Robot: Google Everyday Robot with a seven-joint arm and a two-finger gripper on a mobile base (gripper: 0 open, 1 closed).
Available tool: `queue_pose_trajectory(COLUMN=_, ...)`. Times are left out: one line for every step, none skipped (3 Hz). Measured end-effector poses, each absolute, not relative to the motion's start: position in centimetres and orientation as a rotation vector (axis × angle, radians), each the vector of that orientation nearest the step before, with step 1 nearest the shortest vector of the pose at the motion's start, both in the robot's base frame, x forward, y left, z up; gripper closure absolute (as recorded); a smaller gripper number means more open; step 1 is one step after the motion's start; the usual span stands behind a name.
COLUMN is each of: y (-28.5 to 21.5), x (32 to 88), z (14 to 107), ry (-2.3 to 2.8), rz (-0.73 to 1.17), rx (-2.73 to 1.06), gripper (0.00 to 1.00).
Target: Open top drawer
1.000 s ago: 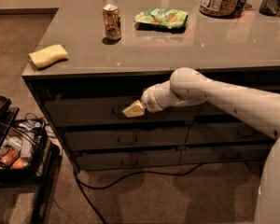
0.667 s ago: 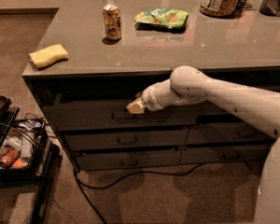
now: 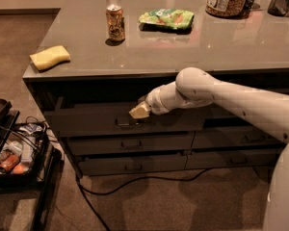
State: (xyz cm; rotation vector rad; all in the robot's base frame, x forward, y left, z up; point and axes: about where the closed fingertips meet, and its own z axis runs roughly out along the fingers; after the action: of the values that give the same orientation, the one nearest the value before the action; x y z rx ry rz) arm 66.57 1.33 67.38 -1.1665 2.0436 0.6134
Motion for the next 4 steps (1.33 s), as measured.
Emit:
queue_pose_trajectory(y=1.3, x=66.6, z=67.4, ry=2.044, rz=0.613, rx=-1.167, gripper=0.81)
queue_pose_trajectory(y=1.3, x=66.6, z=67.4, ry=2.044, rz=0.613, rx=-1.167, gripper=0.58)
queue_pose_trajectory(y=1.3, x=66.6, z=67.4, ry=2.044, rz=0.613, rx=-1.167, gripper=0.35)
queue_pose_trajectory(y=0.9, x=65.2, z=66.8, ry=2.062, rz=0.594, rx=-1.161, gripper=0.12)
